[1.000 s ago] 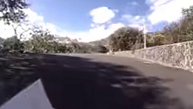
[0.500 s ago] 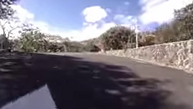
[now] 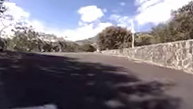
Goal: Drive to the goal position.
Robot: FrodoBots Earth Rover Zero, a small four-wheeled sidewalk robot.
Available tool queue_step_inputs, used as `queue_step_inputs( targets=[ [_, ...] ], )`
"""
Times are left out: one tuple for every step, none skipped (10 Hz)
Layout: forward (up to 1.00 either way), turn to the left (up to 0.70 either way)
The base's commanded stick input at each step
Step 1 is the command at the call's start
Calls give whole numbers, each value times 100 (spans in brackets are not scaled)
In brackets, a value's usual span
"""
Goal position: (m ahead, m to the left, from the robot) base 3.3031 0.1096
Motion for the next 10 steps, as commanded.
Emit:
queue_step_inputs(
  targets=[
    [70,0],
    [70,0],
    [70,0],
    [70,0],
    [70,0],
    [70,0],
    [70,0],
    [70,0],
    [70,0],
    [70,0]
  ],
)
